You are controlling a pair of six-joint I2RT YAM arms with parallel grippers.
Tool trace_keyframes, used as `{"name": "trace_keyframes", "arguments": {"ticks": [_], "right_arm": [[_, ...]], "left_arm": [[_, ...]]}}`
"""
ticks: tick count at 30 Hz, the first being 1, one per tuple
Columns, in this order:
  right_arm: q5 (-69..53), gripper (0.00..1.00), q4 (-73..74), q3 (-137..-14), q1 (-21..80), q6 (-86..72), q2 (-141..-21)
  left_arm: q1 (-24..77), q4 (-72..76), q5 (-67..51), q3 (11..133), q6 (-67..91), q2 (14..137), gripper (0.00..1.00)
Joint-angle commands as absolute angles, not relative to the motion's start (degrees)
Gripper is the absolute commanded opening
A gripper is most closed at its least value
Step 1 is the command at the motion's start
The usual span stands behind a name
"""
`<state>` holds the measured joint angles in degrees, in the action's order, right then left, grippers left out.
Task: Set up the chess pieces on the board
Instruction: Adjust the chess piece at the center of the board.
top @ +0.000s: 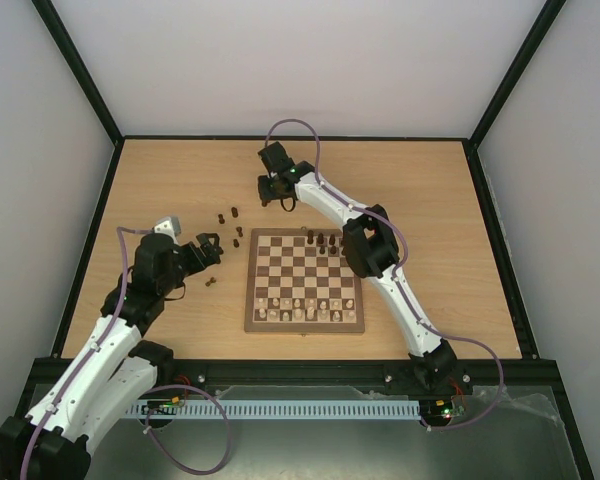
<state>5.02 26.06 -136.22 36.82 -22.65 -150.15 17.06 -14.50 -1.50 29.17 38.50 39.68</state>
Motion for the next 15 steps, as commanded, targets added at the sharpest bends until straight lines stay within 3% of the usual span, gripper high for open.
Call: {"name": "trace_keyframes", "arguments": {"ticks": [1, 15], "right_arm": [[8.1, 0.18, 29.6, -136.3, 36.7, -22.1, -149.9], [18.6, 0.16, 32.6, -134.0, 36.8, -20.5, -146.8]], "left_arm": [[16.9, -13.8, -1.8, 28.4, 37.7, 39.7, 0.99], [16.9, -13.7, -2.0, 28.4, 37.7, 39.5, 0.99]]}}
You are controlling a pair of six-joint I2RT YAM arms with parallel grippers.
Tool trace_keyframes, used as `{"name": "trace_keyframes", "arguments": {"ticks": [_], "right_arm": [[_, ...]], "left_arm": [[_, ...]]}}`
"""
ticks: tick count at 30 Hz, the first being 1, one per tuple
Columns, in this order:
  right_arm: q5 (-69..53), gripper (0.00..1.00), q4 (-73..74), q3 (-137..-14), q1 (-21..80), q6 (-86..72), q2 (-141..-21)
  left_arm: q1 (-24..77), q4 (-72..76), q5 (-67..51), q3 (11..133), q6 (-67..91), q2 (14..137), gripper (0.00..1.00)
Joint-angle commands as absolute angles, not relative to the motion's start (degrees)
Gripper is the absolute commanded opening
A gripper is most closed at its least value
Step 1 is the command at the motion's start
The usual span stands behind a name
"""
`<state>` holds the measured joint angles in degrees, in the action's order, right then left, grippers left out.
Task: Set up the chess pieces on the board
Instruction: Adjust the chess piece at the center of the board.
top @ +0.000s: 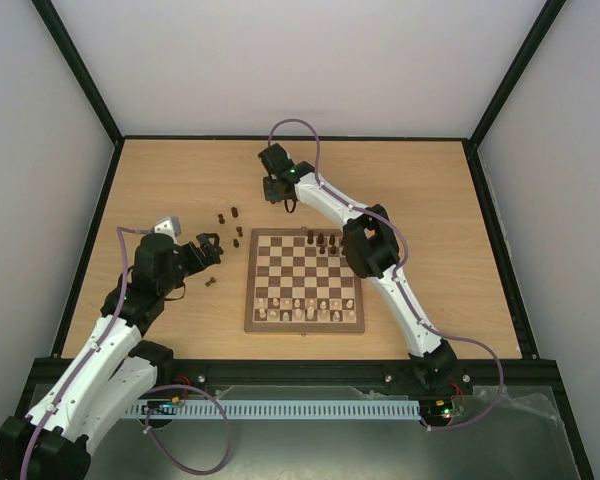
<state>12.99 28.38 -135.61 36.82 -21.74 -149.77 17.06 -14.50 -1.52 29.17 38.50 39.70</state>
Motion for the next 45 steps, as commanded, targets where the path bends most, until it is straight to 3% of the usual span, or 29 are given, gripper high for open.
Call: {"name": "trace_keyframes", "arguments": {"ticks": [1, 8, 16, 21, 32, 39, 45], "right_arm": [[19.6, 0.16, 32.8, -133.7, 36.8, -20.6, -146.7], [23.8, 0.16, 34.3, -132.0, 36.5, -21.0, -146.3], [20.4, 0.16, 32.0, -124.3, 33.5, -22.7, -143.2], [25.9, 0.15, 32.9, -122.8, 32.7, -21.8, -142.5], [19.7, 0.15, 28.5, -113.2, 29.2, -23.0, -136.0], [17.6, 0.29, 29.4, -113.6, 28.5, -22.2, -135.3], [17.4, 0.31, 29.8, -112.4, 28.5, -22.4, -134.3]], "left_arm": [[16.9, -13.7, -2.1, 28.4, 37.7, 39.4, 1.0], [17.0, -14.0, -2.1, 28.3, 37.8, 39.0, 0.99], [17.0, -14.1, -2.2, 28.3, 37.9, 38.7, 1.0], [16.9, -14.0, -2.3, 28.3, 37.9, 39.1, 0.99], [16.9, -14.1, -2.5, 28.3, 37.9, 39.0, 0.99], [17.0, -14.0, -2.6, 28.4, 37.9, 38.9, 0.99], [16.9, -14.1, -2.8, 28.3, 37.9, 38.6, 0.99]]}}
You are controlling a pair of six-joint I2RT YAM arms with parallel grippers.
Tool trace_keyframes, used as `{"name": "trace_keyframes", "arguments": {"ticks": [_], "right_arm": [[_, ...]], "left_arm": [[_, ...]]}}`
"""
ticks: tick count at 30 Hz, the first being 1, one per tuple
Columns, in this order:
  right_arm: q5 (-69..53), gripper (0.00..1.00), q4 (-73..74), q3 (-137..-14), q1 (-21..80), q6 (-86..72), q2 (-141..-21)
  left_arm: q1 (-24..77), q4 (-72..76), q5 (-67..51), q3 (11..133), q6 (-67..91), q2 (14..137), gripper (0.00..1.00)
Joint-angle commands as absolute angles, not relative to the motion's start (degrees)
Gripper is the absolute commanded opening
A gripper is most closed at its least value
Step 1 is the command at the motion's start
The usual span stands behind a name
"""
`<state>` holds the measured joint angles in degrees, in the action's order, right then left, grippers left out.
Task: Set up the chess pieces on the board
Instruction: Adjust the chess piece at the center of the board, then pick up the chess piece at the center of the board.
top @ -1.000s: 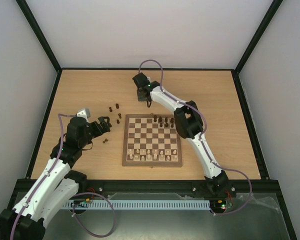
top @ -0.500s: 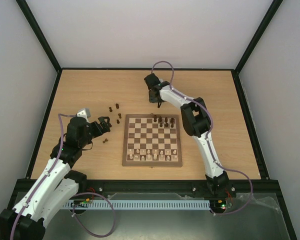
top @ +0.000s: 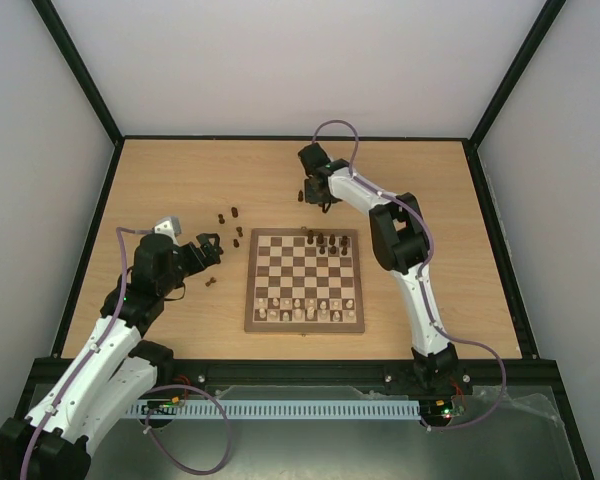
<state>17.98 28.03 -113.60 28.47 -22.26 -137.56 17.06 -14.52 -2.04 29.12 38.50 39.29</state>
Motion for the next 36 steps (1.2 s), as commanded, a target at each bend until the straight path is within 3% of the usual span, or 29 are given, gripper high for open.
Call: {"name": "trace_keyframes", "arguments": {"ticks": [1, 12, 32, 36], "right_arm": [[17.3, 0.31, 29.5, -111.8, 28.5, -22.5, -133.8], [16.0, 0.3, 27.1, -104.8, 28.5, -23.1, -127.3], [12.9, 0.26, 28.3, -107.8, 28.5, -22.8, -131.0], [12.7, 0.2, 29.0, -108.7, 28.5, -22.7, -131.7]], "left_arm": [[17.0, -14.1, -2.8, 28.2, 37.9, 38.6, 1.0], [17.0, -13.8, -3.2, 28.1, 37.9, 38.6, 1.0], [17.0, -13.7, -3.3, 27.6, 38.0, 38.2, 1.0], [16.9, -13.5, -3.4, 27.7, 38.0, 38.4, 0.99]]}}
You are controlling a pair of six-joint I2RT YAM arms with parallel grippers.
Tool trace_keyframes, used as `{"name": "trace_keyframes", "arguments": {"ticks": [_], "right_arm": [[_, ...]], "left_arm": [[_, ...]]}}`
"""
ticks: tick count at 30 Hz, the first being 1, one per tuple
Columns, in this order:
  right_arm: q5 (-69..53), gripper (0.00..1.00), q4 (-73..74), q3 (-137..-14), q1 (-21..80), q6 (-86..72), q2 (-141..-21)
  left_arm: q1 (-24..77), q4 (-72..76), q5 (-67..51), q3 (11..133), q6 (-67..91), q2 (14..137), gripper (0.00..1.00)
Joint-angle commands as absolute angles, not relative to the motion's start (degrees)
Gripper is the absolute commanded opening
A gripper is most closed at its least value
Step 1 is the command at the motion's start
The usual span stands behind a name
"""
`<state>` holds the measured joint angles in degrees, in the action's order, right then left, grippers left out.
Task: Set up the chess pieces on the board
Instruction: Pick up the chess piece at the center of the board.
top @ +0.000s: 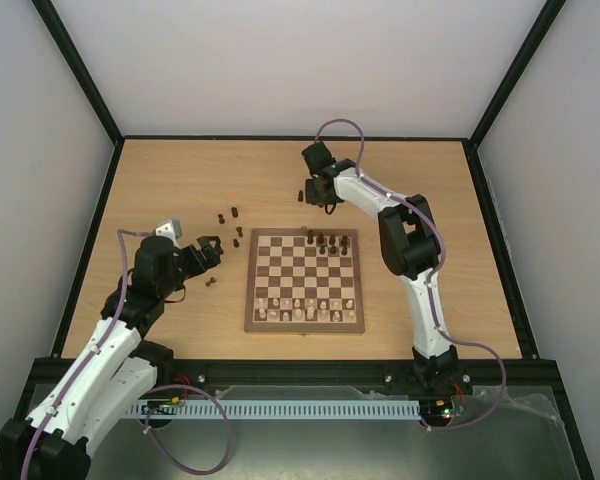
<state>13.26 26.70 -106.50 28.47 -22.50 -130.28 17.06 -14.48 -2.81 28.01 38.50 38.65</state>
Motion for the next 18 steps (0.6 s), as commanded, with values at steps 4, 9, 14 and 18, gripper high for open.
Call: {"name": "trace_keyframes", "arguments": {"ticks": [4, 9, 14, 18], "right_arm": [[12.8, 0.13, 29.1, -108.8, 28.4, -22.6, -131.4], [13.5, 0.08, 29.5, -108.2, 28.6, -22.5, -129.7], [14.7, 0.08, 29.9, -105.1, 29.2, -22.5, -124.1], [15.8, 0.08, 30.8, -101.8, 31.0, -22.4, -117.9]], "left_arm": [[16.9, -13.5, -3.3, 27.7, 38.0, 38.5, 1.0], [17.0, -13.4, -3.5, 27.8, 37.9, 38.7, 0.99], [16.9, -13.4, -3.9, 28.2, 38.1, 38.5, 0.99], [16.9, -13.7, -4.0, 28.5, 38.1, 38.4, 1.0]]}}
